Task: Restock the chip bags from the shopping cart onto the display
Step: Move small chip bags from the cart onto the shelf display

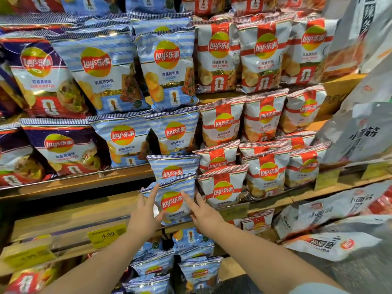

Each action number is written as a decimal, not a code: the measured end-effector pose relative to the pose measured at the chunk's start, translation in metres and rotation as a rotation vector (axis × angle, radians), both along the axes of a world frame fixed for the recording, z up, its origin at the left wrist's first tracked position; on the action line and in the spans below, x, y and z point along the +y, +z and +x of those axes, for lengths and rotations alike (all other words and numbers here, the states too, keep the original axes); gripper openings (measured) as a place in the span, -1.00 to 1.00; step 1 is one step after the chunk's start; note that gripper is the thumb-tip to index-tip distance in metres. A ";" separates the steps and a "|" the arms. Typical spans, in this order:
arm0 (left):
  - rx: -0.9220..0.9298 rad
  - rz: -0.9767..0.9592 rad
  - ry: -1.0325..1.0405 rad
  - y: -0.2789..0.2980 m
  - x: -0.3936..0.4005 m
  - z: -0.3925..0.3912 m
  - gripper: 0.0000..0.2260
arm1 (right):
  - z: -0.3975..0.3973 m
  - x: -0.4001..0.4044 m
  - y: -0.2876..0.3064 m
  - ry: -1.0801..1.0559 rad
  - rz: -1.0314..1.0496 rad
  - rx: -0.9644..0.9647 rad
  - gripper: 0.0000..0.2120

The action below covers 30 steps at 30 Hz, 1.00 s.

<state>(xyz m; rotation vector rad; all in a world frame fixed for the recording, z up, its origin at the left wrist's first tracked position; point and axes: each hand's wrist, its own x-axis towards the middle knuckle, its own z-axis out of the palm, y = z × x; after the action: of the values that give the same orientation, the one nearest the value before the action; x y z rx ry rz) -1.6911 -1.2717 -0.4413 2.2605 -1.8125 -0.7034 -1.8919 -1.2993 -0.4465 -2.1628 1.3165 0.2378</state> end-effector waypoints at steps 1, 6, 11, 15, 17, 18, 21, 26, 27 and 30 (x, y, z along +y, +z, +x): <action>-0.070 -0.051 -0.002 0.000 0.002 0.000 -0.20 | -0.001 0.002 0.000 -0.006 -0.021 0.000 -0.28; -0.230 -0.268 0.017 -0.015 0.024 -0.010 -0.16 | 0.001 0.020 -0.002 -0.083 -0.382 -0.009 0.10; -0.294 -0.311 -0.088 -0.013 0.037 -0.020 -0.06 | 0.011 0.027 -0.013 -0.047 -0.513 0.041 0.18; -0.352 -0.163 -0.289 -0.016 0.037 -0.021 0.04 | 0.012 0.016 -0.015 0.128 -0.378 0.177 -0.15; -0.397 -0.065 -0.341 -0.009 0.028 -0.018 -0.11 | 0.015 0.010 -0.013 0.150 -0.344 0.211 -0.28; -0.407 0.037 -0.351 -0.003 0.022 -0.017 -0.23 | 0.018 0.006 -0.010 0.159 -0.337 0.227 -0.30; -0.405 0.183 -0.389 0.013 0.009 -0.010 -0.34 | 0.024 0.001 0.003 0.144 -0.283 0.268 -0.33; -0.317 0.117 -0.416 0.025 0.024 -0.012 -0.38 | 0.032 0.011 0.029 0.003 -0.225 0.115 -0.47; -0.301 0.078 -0.421 0.030 0.026 -0.013 -0.39 | 0.035 0.015 0.032 -0.008 -0.246 0.104 -0.48; -0.276 -0.014 -0.446 0.049 0.024 -0.010 -0.41 | 0.043 0.026 0.049 -0.033 -0.285 0.125 -0.50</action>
<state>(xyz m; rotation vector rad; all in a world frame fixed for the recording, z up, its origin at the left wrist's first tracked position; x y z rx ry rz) -1.7015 -1.2481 -0.3919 2.0401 -2.4849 -0.4457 -1.8490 -1.2737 -0.3970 -2.3924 1.5337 0.1829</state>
